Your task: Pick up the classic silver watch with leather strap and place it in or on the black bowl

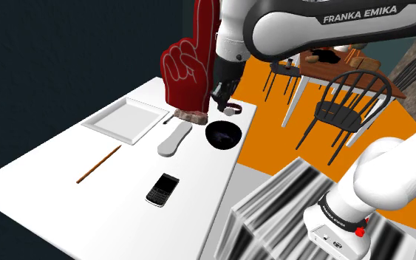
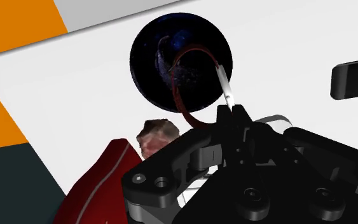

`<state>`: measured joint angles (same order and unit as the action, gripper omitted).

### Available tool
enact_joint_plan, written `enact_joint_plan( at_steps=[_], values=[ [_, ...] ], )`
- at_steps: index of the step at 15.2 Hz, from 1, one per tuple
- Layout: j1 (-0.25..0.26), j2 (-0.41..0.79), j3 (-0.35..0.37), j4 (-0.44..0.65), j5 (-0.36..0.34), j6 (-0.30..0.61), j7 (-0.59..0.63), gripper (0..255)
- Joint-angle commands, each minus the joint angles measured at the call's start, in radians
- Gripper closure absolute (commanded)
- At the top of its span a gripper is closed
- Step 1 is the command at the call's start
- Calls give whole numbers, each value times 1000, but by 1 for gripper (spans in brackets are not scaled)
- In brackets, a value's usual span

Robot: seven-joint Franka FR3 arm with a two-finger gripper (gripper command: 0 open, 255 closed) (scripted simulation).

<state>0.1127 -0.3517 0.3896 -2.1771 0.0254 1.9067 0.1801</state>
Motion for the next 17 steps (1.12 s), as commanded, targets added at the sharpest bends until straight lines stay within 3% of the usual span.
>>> enact_joint_plan(
  at_steps=[1, 17],
  values=[
    [-15, -25, -41, -21, -2, -2, -58, 255],
    [-21, 11, -38, -193, -12, 205, -57, 255]
  ],
)
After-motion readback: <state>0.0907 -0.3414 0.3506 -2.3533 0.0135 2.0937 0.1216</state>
